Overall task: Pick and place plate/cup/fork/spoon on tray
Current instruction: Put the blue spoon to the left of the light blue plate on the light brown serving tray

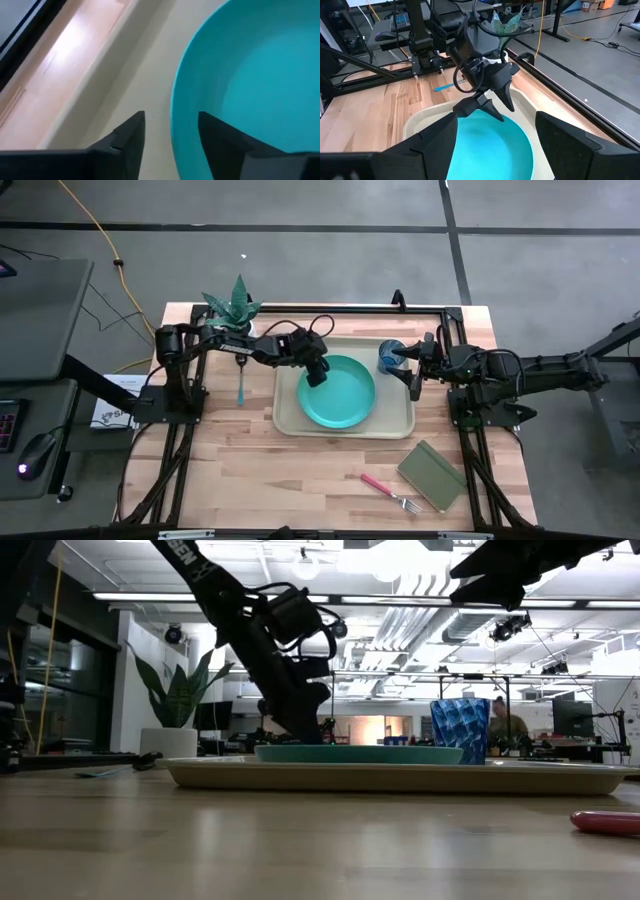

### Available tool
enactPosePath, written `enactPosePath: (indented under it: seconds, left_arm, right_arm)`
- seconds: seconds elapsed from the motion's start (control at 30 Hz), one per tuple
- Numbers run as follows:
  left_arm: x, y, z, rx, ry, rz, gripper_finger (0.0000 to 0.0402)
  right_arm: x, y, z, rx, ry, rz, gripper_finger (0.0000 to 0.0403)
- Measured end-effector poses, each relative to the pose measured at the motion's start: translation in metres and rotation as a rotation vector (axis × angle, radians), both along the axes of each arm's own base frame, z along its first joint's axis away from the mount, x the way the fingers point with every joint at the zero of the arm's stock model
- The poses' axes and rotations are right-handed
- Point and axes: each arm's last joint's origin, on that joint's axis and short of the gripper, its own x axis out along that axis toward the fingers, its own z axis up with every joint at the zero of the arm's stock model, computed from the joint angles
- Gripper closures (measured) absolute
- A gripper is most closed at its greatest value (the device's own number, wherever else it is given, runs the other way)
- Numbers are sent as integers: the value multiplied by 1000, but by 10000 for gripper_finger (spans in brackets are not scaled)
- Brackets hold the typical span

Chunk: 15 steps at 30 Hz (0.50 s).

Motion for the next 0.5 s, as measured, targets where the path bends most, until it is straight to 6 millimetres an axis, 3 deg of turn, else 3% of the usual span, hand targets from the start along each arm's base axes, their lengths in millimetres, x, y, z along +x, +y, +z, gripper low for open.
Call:
enactPosePath:
  seconds: [0.23,0.5]
  left_arm:
    - [-5,-2,34,31,-64,-31,203]
    - [-35,-16,119,117,-286,-51,204]
  right_arm:
    - [0,0,0,0,4,0,142]
    - [0,0,0,0,5,0,142]
